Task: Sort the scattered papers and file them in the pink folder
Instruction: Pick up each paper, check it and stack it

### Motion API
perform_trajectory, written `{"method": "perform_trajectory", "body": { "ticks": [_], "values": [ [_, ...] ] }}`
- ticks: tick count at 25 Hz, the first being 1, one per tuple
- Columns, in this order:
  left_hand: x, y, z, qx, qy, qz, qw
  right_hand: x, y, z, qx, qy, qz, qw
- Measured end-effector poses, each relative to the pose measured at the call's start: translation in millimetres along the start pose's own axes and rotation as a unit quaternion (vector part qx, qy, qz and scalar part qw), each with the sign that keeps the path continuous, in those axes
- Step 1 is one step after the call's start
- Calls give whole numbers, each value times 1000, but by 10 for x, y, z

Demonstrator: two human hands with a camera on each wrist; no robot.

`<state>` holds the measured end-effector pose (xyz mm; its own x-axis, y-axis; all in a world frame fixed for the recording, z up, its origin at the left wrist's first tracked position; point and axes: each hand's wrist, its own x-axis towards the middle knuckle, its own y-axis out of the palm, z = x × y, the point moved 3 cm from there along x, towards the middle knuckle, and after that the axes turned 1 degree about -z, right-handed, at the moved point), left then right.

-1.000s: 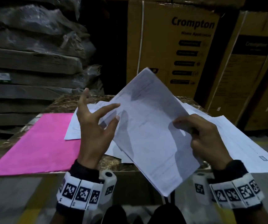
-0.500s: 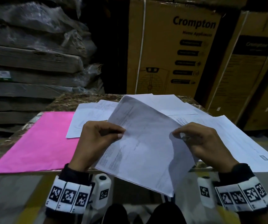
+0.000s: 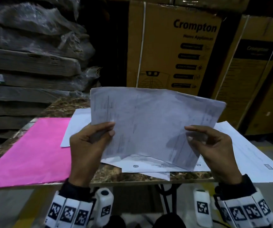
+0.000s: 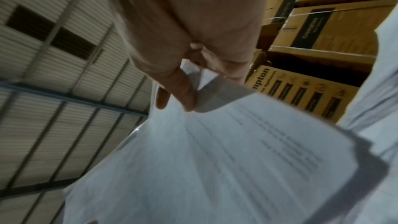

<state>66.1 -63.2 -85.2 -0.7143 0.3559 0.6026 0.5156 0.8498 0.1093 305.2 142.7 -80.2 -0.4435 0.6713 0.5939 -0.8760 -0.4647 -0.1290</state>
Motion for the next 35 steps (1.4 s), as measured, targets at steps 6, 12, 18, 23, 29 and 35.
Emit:
{"method": "perform_trajectory", "body": {
  "ticks": [6, 12, 18, 23, 29, 35],
  "values": [
    [-343, 193, 417, 75, -62, 45, 994, -285, 121, -237, -98, -8, -29, 995],
    [-294, 210, 549, 83, -67, 59, 993, -357, 111, -228, -104, 10, -23, 994],
    [-323, 237, 466, 173, -34, 58, 983, -496, 32, -145, -100, 54, -86, 990],
    [-681, 466, 274, 157, -65, 98, 981, -731, -32, -75, -41, 88, -172, 980],
    [-1165, 982, 92, 21, -142, 197, 970, -1127, 44, -106, 68, 133, -229, 962],
    [-1249, 1314, 55, -12, -125, 191, 974, -1383, -55, -241, 88, 184, -214, 955]
  ]
}}
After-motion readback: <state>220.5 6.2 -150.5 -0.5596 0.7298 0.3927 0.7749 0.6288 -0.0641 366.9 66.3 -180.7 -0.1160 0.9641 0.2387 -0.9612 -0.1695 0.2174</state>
